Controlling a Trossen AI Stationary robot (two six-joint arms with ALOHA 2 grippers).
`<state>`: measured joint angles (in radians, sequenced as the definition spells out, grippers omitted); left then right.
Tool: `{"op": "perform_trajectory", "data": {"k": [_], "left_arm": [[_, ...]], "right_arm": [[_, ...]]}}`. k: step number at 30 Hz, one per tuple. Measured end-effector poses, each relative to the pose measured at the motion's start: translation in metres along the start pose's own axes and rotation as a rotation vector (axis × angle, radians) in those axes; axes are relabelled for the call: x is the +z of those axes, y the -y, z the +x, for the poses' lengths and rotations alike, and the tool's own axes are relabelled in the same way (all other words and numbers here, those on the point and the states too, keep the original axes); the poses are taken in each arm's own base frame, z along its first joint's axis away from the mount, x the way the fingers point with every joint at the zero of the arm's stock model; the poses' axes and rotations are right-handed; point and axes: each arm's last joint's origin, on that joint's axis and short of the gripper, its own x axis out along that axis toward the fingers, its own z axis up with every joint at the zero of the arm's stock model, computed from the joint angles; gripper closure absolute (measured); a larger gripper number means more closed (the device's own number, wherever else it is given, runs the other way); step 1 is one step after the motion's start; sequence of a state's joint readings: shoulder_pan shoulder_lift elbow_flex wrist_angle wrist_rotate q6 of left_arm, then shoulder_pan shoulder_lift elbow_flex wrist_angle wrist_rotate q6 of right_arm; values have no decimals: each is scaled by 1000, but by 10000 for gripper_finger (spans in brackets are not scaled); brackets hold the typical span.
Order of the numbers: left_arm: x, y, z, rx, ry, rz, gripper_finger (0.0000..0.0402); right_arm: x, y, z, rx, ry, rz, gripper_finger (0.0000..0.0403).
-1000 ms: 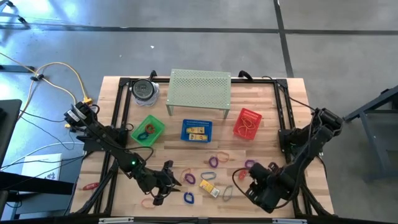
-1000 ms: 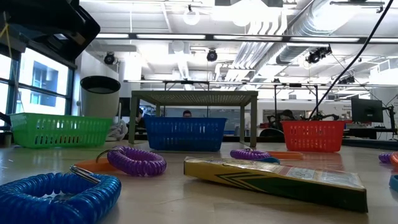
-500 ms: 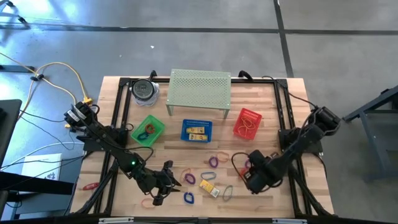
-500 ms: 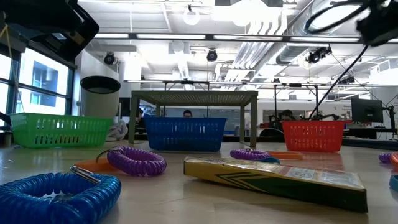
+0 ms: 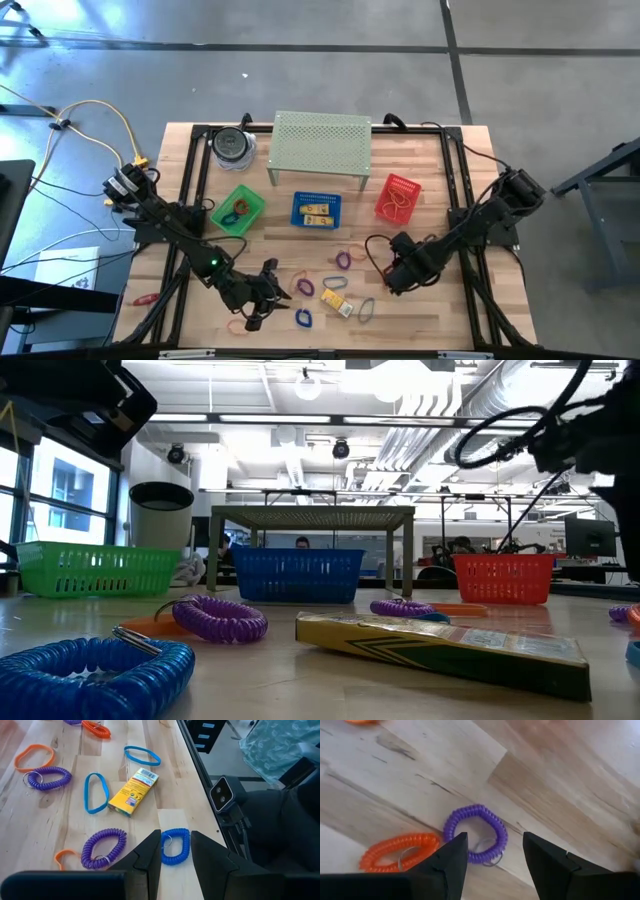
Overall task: Pick & Place Office Desk Supplies
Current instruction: Put the purple spring key chain into the green bin
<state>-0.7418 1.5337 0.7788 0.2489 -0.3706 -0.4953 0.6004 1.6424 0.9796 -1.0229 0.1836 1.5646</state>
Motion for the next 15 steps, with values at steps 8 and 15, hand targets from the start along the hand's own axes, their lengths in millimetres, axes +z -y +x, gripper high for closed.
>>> {"op": "perform_trajectory", "data": {"k": [8, 15], "left_arm": [[0, 0, 0, 0, 0, -2, 302], [1, -2, 1, 5, 1, -5, 302]], "right_arm": [[2, 9, 17, -36, -4, 12, 223], [-2, 12, 36, 38, -13, 5, 223]]}}
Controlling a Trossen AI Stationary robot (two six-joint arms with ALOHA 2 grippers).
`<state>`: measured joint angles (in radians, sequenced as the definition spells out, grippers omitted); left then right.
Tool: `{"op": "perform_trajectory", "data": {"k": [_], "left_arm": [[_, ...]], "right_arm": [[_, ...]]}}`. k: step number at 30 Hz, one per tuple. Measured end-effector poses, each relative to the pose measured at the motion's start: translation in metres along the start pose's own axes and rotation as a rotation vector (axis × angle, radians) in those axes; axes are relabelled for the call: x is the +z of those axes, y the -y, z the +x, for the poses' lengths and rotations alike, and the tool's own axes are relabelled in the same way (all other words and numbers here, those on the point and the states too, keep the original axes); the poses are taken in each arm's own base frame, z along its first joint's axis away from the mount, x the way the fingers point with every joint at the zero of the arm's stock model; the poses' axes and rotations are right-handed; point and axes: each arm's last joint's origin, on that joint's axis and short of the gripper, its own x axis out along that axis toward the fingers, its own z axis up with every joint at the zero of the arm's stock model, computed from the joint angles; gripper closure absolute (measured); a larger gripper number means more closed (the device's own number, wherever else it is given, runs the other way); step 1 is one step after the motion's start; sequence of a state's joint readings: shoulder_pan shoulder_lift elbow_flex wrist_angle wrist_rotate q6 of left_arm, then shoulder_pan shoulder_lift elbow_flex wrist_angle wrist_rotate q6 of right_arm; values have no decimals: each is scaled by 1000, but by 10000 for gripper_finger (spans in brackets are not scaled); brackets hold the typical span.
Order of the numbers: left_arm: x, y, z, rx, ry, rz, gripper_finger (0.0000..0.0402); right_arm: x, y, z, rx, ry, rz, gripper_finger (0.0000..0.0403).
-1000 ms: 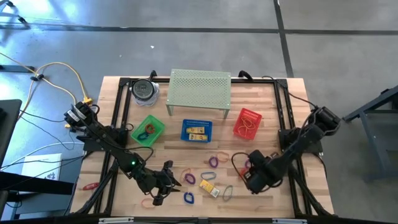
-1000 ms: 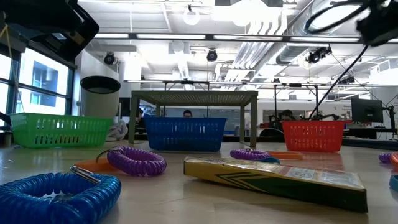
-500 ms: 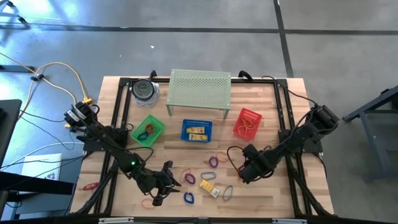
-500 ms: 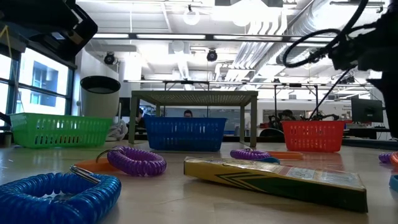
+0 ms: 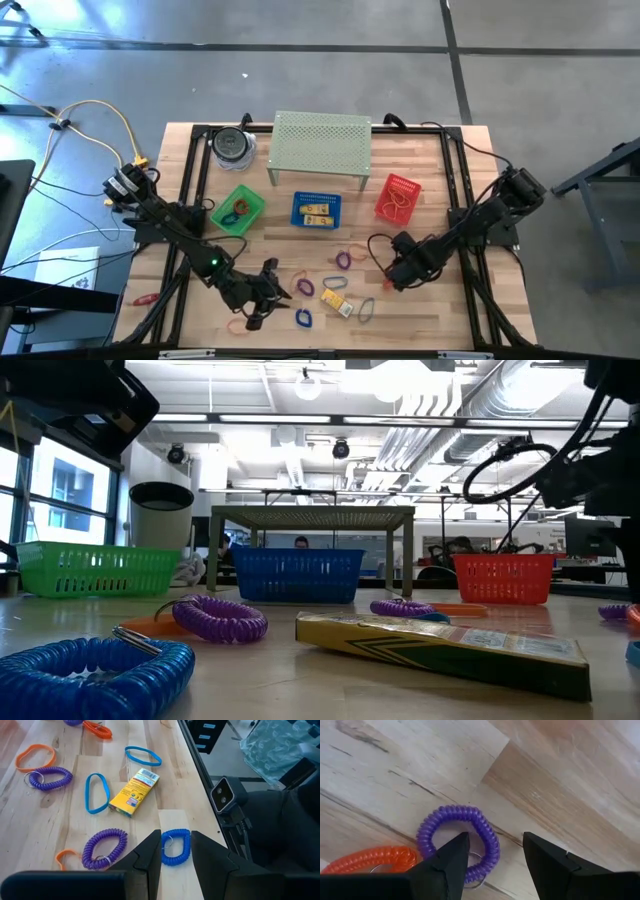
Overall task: Pick & Place Office Desk Supplies
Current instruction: Put the purple spring key chain into the green bin
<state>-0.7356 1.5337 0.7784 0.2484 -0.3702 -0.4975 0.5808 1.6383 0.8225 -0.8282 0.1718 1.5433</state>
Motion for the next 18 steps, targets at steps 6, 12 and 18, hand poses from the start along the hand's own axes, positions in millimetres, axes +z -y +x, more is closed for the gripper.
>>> {"op": "perform_trajectory", "data": {"k": [6, 12, 18], "left_arm": [[0, 0, 0, 0, 3, -1, 302], [0, 0, 0, 0, 3, 3, 302], [0, 0, 0, 0, 3, 3, 302]], "right_arm": [[-1, 2, 6, 24, -6, 5, 223], [-1, 1, 7, 27, -13, 5, 259], [-1, 0, 7, 41, 6, -27, 336]]}}
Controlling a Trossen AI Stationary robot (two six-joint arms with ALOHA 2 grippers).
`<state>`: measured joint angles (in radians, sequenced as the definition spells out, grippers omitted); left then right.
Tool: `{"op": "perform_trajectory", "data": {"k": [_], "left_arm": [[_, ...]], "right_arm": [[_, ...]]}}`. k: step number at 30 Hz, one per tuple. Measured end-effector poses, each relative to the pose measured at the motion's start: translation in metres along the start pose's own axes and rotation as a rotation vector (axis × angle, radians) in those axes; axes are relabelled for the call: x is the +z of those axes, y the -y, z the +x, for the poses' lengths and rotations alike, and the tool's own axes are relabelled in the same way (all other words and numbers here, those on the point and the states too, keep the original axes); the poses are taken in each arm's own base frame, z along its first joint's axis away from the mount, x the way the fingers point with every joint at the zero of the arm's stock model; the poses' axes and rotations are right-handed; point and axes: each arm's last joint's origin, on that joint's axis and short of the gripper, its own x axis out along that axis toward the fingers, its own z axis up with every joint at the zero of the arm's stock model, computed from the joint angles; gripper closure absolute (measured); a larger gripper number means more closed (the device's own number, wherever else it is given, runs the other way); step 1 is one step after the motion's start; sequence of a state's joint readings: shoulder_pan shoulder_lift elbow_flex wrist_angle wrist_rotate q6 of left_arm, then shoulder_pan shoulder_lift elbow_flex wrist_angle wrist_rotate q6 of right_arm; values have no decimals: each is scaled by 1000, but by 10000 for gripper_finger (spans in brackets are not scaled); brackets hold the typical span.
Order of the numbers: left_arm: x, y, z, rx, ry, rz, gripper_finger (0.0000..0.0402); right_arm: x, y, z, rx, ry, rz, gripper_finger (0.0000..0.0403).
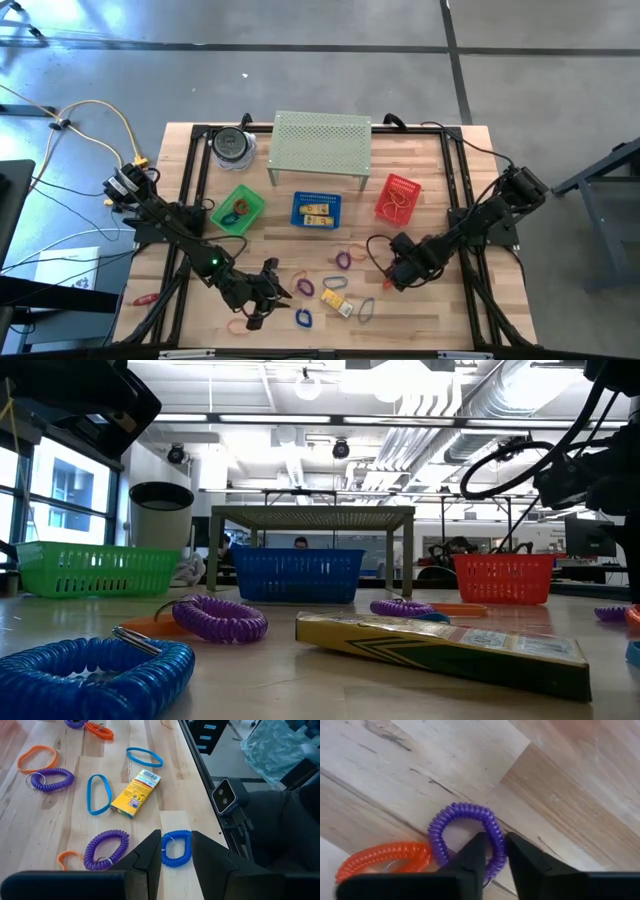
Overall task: Pick & Place Office Desk Supplies
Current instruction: Put the purple spring key chain into the green bin
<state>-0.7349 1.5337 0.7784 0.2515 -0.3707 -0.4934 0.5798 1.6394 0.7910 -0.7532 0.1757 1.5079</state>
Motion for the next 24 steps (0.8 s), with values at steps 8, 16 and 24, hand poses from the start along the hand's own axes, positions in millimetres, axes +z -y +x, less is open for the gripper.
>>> {"op": "perform_trajectory", "data": {"k": [8, 16, 24], "left_arm": [[0, 0, 0, 0, 0, 6, 302], [0, -1, 0, 3, 1, 48, 302], [2, -4, 1, 12, 3, 143, 302]], "right_arm": [[0, -2, 0, 24, 5, -19, 390], [-3, -2, 0, 22, 53, -62, 396], [-13, -11, -15, 14, 211, -125, 398]]}}
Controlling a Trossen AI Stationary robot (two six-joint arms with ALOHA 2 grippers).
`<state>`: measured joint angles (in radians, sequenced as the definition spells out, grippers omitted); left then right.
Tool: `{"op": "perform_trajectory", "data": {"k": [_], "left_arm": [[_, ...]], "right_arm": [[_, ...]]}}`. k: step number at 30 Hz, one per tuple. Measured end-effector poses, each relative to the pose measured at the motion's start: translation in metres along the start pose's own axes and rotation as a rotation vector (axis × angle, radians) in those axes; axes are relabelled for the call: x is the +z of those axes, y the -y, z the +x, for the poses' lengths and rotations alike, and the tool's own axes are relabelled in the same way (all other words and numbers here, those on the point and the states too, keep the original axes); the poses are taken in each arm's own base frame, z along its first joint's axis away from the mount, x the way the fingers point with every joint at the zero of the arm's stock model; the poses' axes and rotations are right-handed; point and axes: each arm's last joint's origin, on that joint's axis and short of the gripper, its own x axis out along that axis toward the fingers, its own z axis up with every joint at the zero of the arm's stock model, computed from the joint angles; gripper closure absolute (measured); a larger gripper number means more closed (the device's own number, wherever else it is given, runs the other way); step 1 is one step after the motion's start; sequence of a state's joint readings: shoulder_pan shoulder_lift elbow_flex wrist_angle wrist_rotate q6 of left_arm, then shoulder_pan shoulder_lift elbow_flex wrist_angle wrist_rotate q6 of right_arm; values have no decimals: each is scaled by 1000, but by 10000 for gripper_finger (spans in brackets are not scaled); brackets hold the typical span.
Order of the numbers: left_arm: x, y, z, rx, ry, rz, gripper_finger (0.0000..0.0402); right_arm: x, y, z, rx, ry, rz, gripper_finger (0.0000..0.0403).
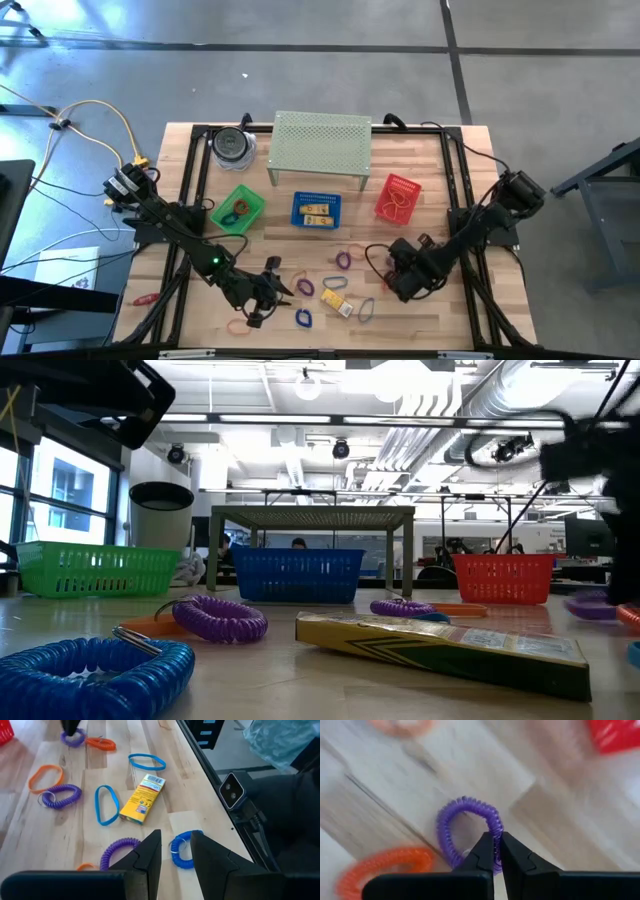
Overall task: Pick & Place Office Desk Supplies
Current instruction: Put the purple spring key chain into the green bin
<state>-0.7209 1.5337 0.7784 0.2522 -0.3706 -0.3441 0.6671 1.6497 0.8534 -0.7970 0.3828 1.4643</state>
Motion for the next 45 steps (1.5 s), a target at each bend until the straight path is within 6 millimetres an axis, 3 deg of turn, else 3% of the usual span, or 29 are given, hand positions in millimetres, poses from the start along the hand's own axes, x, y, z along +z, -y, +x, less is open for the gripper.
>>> {"op": "perform_trajectory", "data": {"k": [8, 22, 28, 37, 45], "left_arm": [[5, -1, 1, -5, 41, 102, 302], [7, -2, 1, -6, 61, 53, 302], [7, -2, 1, -33, 50, 2, 302], [9, -8, 4, -59, 39, -69, 300], [12, -15, 7, -74, 31, -63, 262]], "right_arm": [[-2, -23, -37, 93, 259, -64, 399], [12, -65, -88, 283, 629, -246, 399], [16, -79, -97, 364, 703, -310, 399], [19, -80, -98, 359, 722, -340, 399], [19, -80, -98, 355, 726, -355, 399]]}}
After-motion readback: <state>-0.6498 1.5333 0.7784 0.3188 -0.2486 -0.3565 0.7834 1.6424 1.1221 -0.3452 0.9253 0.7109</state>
